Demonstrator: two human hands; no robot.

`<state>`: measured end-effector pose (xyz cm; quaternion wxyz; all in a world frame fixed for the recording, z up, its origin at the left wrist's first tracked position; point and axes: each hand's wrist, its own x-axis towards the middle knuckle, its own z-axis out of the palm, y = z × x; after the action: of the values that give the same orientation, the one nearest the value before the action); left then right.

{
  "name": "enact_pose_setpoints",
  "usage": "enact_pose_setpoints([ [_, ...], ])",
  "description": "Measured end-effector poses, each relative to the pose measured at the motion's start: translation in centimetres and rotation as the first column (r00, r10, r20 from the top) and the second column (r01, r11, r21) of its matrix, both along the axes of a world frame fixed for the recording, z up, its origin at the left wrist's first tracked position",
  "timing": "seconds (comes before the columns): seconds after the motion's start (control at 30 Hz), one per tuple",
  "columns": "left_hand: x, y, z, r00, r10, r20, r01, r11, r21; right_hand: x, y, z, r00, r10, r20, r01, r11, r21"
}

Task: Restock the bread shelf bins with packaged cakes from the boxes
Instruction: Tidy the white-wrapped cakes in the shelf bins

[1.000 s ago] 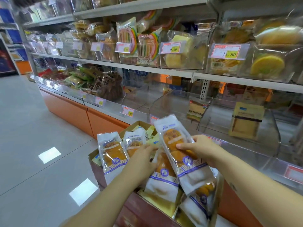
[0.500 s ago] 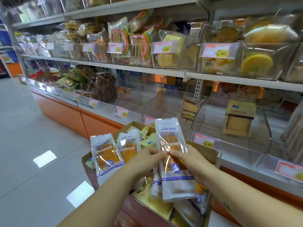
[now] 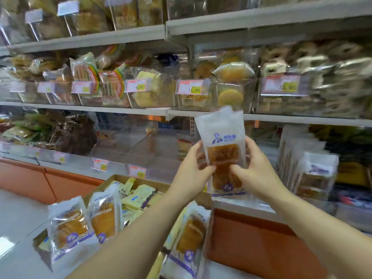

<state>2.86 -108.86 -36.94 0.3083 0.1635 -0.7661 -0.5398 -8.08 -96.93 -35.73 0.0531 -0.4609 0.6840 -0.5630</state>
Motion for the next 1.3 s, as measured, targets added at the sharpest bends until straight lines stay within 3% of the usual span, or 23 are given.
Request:
enact_pose_setpoints([
  [0.3,-10.9,4.4,-0.7,0.995,-0.103,-0.013,0.101,0.991,-0.083,-9.0,6.5,-1.5,0.87,-0.372,-0.324,0.41,0.91,0.057],
  [0.4,-13.6,4.6,-1.7,0.995,-0.095,-0.014,0.093,0.99,-0.103,-10.9,6.9,-2.5,0.842,-0.398,-0.364,0.436,0.9,0.025],
  [0.7,-19.0,2.5,-4.1,0.992,-0.087,0.097,0.103,0.978,-0.18,-15.1,3.9,-6.7,0.861,-0.469,-0.197,0.477,0.879,-0.007],
  [0.97,-23.0,0.4,-5.9,0.94,-0.026,0.341,0.129,0.95,-0.283,-18.0,1.0,-10.8,0.896,-0.441,-0.053,0.439,0.862,0.254],
  [1.3,-22.6,-0.4,-6.2,0.95,-0.068,0.305,0.141,0.965,-0.223,-19.2,-1.3,-10.6,0.893,-0.442,0.083,0.426,0.891,0.16],
])
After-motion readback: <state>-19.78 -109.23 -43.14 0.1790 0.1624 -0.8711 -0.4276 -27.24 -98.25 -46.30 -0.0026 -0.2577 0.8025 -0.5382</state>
